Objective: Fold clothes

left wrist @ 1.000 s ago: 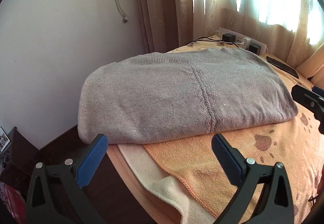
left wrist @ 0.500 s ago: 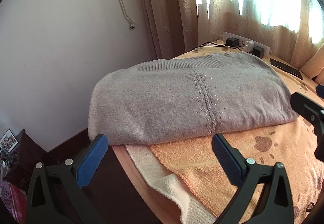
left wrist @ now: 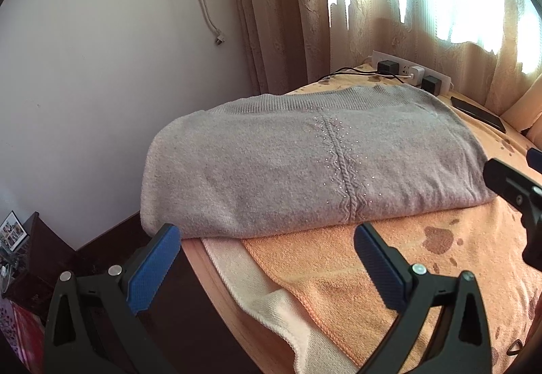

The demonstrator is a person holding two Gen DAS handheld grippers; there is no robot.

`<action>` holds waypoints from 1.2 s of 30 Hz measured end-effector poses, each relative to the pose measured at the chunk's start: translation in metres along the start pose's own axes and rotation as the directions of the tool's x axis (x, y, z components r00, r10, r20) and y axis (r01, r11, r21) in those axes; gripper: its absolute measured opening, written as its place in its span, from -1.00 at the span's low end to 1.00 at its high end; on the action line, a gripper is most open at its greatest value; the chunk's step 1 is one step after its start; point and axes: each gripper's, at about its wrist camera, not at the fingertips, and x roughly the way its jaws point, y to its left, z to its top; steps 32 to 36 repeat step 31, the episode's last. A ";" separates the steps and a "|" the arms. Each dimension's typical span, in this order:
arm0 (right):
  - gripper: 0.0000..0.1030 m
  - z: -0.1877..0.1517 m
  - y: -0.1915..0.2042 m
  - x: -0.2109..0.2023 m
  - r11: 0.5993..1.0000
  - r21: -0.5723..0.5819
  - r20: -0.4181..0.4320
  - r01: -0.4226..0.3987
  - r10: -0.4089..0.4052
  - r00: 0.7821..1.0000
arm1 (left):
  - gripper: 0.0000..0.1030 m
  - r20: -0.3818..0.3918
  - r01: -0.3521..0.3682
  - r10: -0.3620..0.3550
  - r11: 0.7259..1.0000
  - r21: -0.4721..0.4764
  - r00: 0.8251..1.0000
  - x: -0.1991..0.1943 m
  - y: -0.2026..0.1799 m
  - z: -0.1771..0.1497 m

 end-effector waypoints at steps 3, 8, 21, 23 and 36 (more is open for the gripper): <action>0.99 -0.001 0.000 0.002 1.000 -0.003 -0.007 0.000 0.000 1.000 | 1.00 -0.001 0.018 -0.018 1.000 -0.010 1.000 0.001 0.001 -0.001; 0.99 -0.002 0.002 0.003 1.000 -0.007 -0.012 0.000 0.000 1.000 | 1.00 0.005 0.020 -0.020 1.000 -0.015 1.000 0.002 0.002 -0.002; 0.99 -0.004 0.004 0.007 1.000 -0.012 -0.024 0.000 0.000 1.000 | 1.00 0.027 -0.014 0.015 1.000 -0.021 1.000 0.000 0.004 -0.003; 0.99 -0.004 0.004 0.007 1.000 -0.013 -0.024 0.000 0.000 1.000 | 1.00 0.026 -0.015 0.016 0.999 -0.029 1.000 0.000 0.005 -0.003; 0.99 -0.005 0.005 0.007 1.000 -0.014 -0.022 0.000 -0.001 1.000 | 1.00 0.010 -0.019 0.019 0.999 -0.036 1.000 0.001 0.007 -0.004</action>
